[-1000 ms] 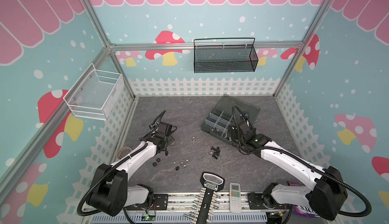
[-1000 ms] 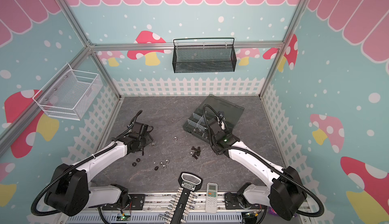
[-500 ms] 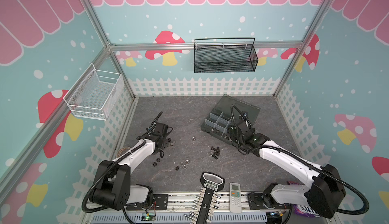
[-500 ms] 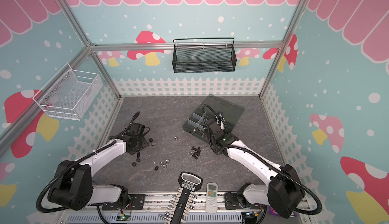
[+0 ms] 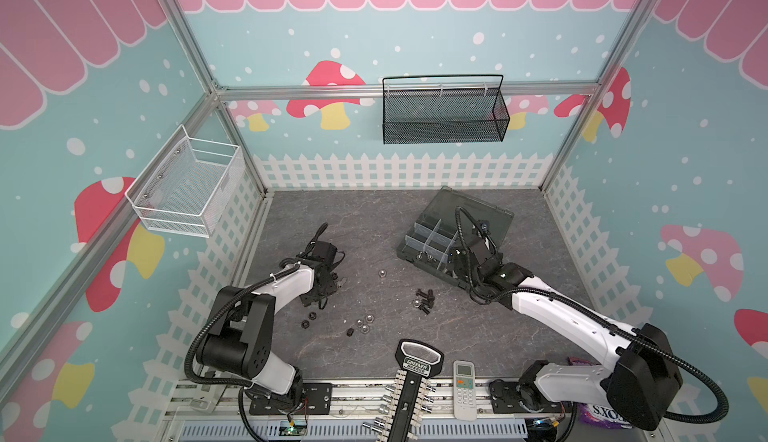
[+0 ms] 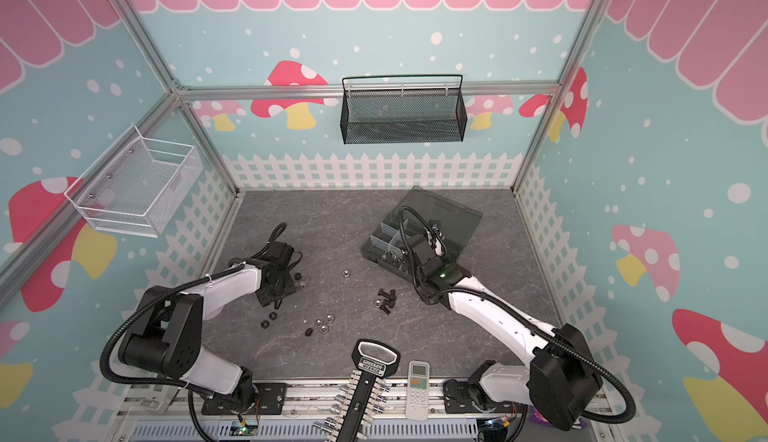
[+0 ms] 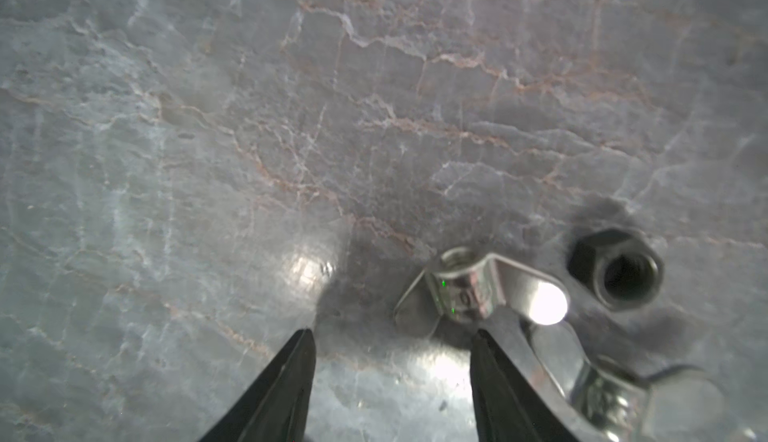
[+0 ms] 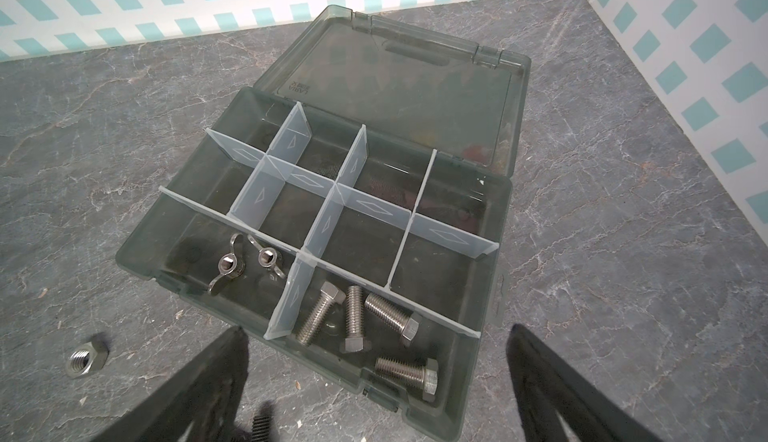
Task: Sort the screws and nuts into containers
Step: 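Move the left gripper back over the remaining wing nuts, then lower the left gripper onto a silver wing nut and close it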
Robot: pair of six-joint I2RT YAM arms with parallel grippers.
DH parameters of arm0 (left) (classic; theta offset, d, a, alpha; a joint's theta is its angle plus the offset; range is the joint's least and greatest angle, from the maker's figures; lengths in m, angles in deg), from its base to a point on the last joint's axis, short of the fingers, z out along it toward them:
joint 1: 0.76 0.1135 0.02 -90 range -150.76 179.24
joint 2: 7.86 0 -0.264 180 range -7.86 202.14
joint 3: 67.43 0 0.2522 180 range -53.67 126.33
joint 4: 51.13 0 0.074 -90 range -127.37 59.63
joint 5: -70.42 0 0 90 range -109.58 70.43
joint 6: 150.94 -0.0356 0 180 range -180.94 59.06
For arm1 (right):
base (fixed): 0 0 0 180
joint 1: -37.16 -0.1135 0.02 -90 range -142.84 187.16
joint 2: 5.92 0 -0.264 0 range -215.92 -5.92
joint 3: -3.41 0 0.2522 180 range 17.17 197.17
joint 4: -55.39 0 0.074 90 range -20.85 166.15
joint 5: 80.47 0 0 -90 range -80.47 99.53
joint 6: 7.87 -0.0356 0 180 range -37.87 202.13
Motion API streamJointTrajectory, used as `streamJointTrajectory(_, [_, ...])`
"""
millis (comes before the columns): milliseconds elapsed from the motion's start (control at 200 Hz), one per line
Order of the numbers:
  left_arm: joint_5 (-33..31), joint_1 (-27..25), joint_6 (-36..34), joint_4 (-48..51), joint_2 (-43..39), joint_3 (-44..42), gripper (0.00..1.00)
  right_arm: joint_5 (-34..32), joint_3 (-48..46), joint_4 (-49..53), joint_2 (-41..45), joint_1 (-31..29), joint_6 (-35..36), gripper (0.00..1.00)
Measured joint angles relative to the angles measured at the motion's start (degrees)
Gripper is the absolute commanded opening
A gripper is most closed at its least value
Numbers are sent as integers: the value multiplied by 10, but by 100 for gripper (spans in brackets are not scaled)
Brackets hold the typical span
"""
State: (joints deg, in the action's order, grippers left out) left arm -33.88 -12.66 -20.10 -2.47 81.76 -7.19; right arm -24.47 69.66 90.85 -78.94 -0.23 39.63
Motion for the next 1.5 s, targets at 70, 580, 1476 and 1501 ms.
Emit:
streamJointTrajectory(70, [0, 4, -6, -2, 11, 10, 61, 0, 2, 0, -1, 0, 0, 98])
streamJointTrajectory(580, [18, 40, -21, -30, 38, 35, 49, 0, 13, 2, -20, 0, 0, 98])
streamJointTrajectory(1476, [54, 52, -11, -83, 9, -4, 9, -1, 21, 12, 22, 0, -2, 98])
streamJointTrajectory(1501, [57, 52, -10, -86, 7, -7, 9, -1, 19, 12, 24, 0, -2, 98])
